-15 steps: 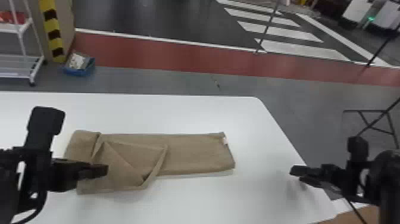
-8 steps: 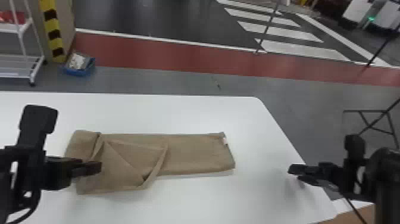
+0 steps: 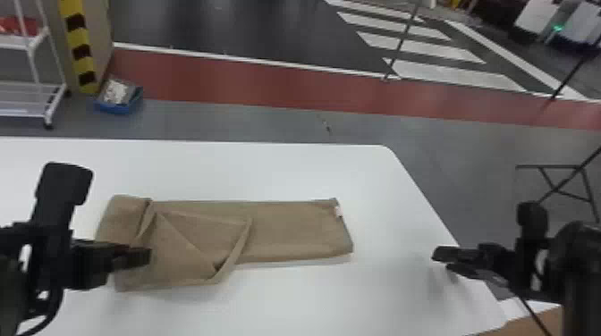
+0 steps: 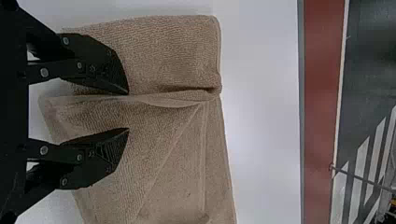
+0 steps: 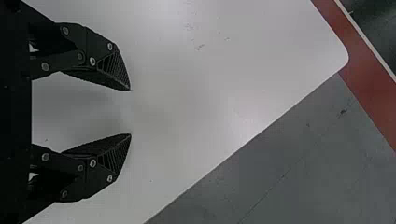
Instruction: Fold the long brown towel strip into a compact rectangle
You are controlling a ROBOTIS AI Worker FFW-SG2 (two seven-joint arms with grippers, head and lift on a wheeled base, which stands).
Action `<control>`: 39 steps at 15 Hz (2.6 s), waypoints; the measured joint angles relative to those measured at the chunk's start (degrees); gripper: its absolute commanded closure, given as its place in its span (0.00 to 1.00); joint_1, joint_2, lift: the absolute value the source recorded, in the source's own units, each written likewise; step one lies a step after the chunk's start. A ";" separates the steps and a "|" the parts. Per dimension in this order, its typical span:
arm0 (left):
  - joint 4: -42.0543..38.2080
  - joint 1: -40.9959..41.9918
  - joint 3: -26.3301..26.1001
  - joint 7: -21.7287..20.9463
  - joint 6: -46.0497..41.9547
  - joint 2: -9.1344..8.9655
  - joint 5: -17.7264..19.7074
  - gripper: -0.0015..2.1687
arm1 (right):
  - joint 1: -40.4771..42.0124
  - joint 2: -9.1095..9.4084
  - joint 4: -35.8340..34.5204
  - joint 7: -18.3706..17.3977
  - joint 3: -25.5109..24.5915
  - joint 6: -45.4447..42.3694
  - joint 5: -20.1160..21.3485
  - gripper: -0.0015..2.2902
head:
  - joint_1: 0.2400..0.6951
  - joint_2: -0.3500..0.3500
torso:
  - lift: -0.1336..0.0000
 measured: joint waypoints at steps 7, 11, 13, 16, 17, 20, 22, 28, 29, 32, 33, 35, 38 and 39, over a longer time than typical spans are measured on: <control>-4.28 0.38 -0.06 -2.15 5.19 0.48 0.87 0.83 | -0.86 -0.07 1.71 -0.18 0.04 -1.14 0.01 0.28 | 1.00 0.00 | 0.07; -10.48 -2.22 -4.57 -2.57 12.96 -0.30 1.56 0.79 | -1.35 0.48 2.41 -0.38 0.54 -1.99 0.60 0.28 | 1.00 0.00 | 0.07; -8.60 -6.32 -8.72 -2.09 13.37 -1.41 0.73 0.79 | -1.34 0.74 2.38 -0.16 0.73 -2.07 0.61 0.28 | 1.00 0.00 | 0.07; -0.83 -11.53 -11.79 -0.73 13.44 -1.60 0.11 0.79 | -0.03 0.70 -0.04 0.08 0.18 -0.60 -0.82 0.28 | 1.00 0.00 | 0.07; 2.36 -13.15 -12.23 0.33 13.44 -1.62 0.51 0.79 | 0.35 0.57 -1.47 0.14 -0.03 0.52 -1.48 0.28 | 1.00 0.00 | 0.07; 11.99 -17.56 -12.83 4.17 10.25 -1.62 2.03 0.76 | 0.61 0.42 -4.79 0.15 -0.11 3.46 -2.39 0.28 | 1.00 0.00 | 0.07; 17.97 -20.77 -13.16 6.15 6.90 -1.62 3.10 0.68 | 0.62 0.62 -6.02 0.15 0.30 4.38 -2.45 0.28 | 1.00 0.00 | 0.07; 19.67 -22.56 -13.80 7.16 3.79 -1.62 6.87 0.02 | -0.14 0.39 -6.94 0.15 0.96 4.74 -2.28 0.28 | 1.00 0.00 | 0.07; 17.44 -21.29 -13.84 6.78 5.11 -1.62 6.97 0.02 | -0.28 0.32 -6.94 0.15 0.97 4.74 -2.26 0.28 | 1.00 0.00 | 0.07; 9.05 -16.20 -13.07 5.23 9.79 -1.62 6.56 0.02 | -0.60 0.28 -6.95 0.15 1.04 4.75 -2.20 0.28 | 1.00 0.00 | 0.07; 5.71 -14.33 -12.14 5.17 11.41 -1.62 6.35 0.02 | -0.62 0.27 -6.95 0.15 1.05 4.75 -2.22 0.28 | 1.00 0.00 | 0.07; -0.60 -10.96 -8.25 4.86 13.12 -1.62 6.96 0.02 | -0.66 0.21 -7.04 0.15 1.20 4.75 -2.27 0.28 | 1.00 0.00 | 0.07; -6.11 -8.07 -2.75 3.74 13.41 -1.62 8.37 0.02 | -1.22 0.21 -7.04 0.15 1.90 4.75 -2.22 0.28 | 1.00 0.00 | 0.07; -7.19 -7.06 -1.38 3.72 13.43 -1.62 8.58 0.02 | -1.38 0.30 -7.04 0.15 2.24 4.74 -2.22 0.28 | 1.00 0.00 | 0.07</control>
